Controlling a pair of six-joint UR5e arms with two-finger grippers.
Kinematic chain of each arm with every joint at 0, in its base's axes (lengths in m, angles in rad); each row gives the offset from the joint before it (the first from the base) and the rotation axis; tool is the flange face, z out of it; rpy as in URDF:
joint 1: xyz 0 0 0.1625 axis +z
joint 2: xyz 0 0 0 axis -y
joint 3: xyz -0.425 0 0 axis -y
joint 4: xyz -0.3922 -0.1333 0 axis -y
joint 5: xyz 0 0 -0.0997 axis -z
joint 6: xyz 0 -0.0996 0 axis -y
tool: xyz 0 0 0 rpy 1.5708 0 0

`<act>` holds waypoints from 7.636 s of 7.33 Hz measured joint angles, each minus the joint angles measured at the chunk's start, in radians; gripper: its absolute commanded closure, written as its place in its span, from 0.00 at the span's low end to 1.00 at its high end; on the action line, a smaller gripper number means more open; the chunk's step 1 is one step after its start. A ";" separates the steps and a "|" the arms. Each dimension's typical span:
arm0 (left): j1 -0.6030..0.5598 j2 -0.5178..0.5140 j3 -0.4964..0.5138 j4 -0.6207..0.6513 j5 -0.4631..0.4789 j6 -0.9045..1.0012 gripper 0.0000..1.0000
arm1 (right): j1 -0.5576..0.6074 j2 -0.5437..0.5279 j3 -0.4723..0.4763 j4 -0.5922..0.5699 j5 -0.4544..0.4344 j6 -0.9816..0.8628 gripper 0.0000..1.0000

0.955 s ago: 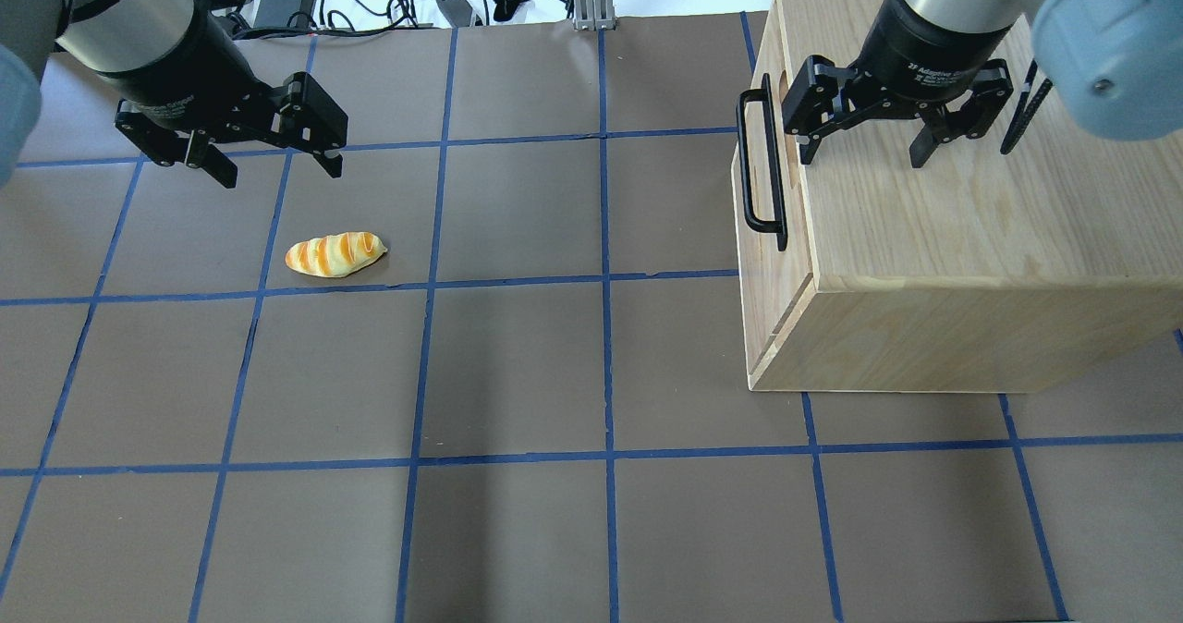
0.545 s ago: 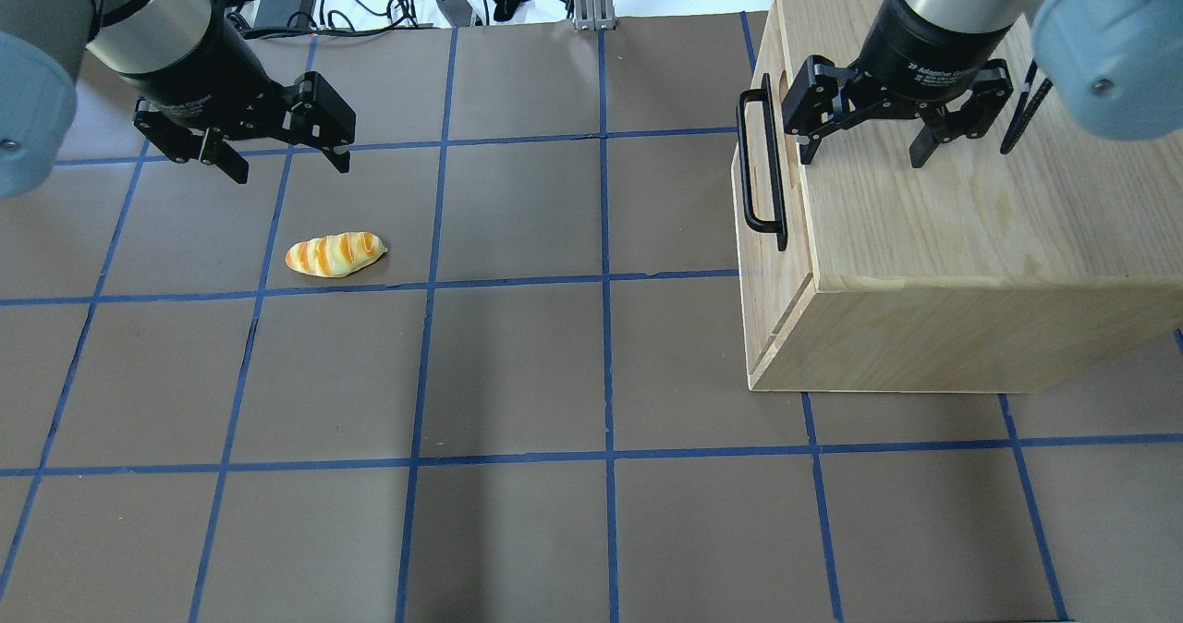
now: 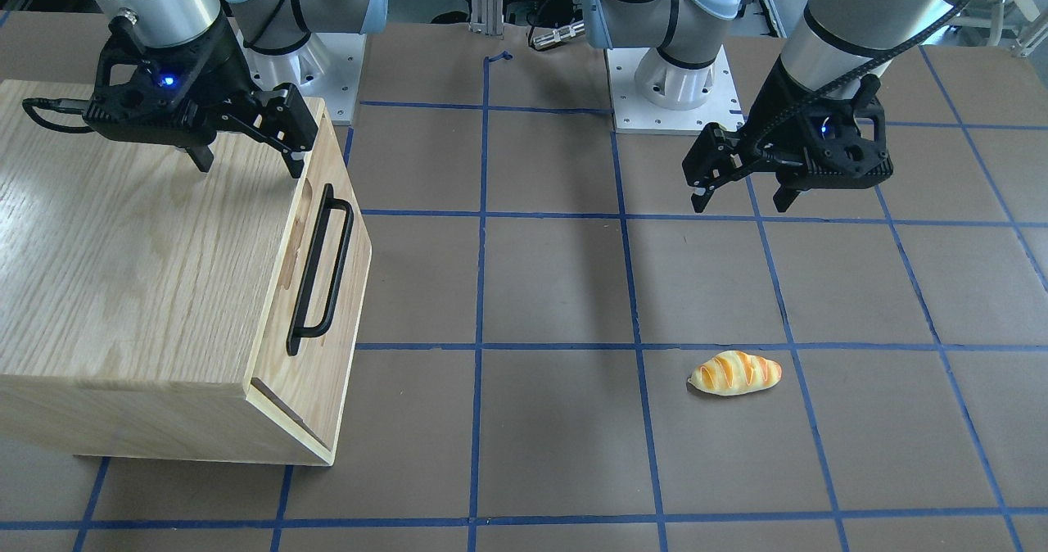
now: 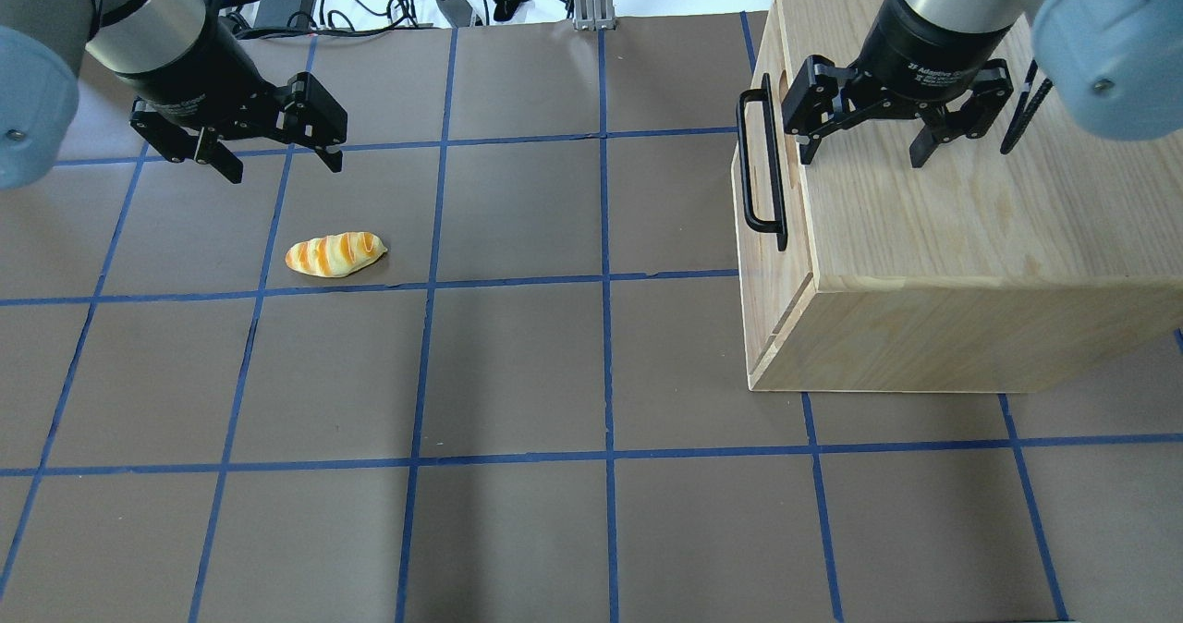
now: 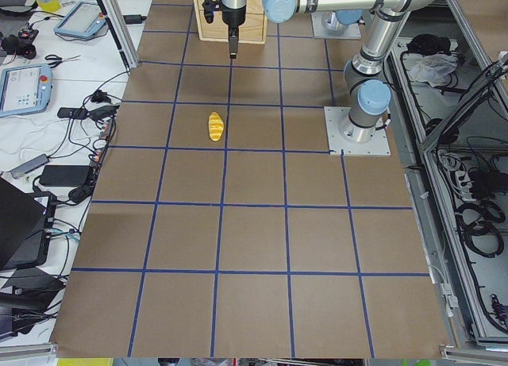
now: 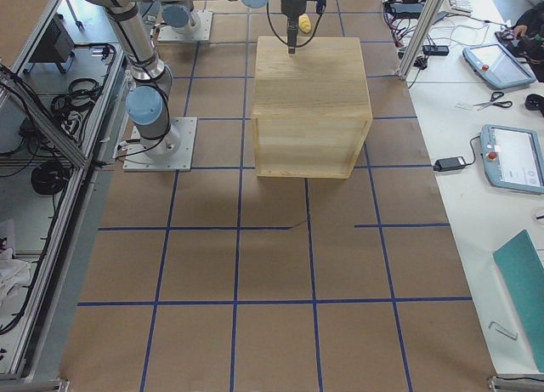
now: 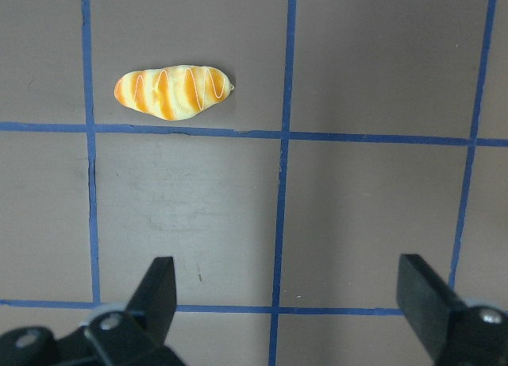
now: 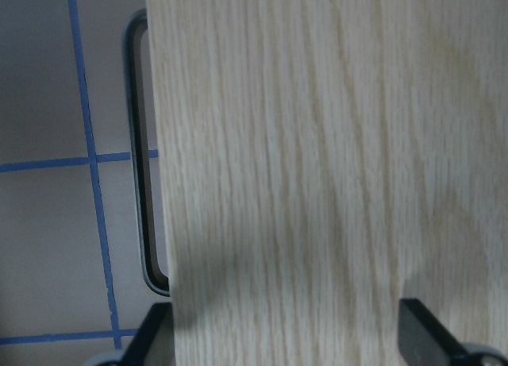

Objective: Open upper drawer

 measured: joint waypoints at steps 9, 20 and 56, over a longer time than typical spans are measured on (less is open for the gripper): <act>-0.321 -0.170 0.020 0.384 -0.151 -0.247 0.00 | 0.000 0.000 0.000 0.000 0.001 0.000 0.00; -0.489 -0.331 0.146 0.414 -0.208 -0.806 0.00 | 0.000 0.000 0.000 0.000 0.000 0.000 0.00; -0.462 -0.370 0.163 0.390 -0.128 -0.693 0.00 | 0.000 0.000 0.000 0.000 0.001 0.000 0.00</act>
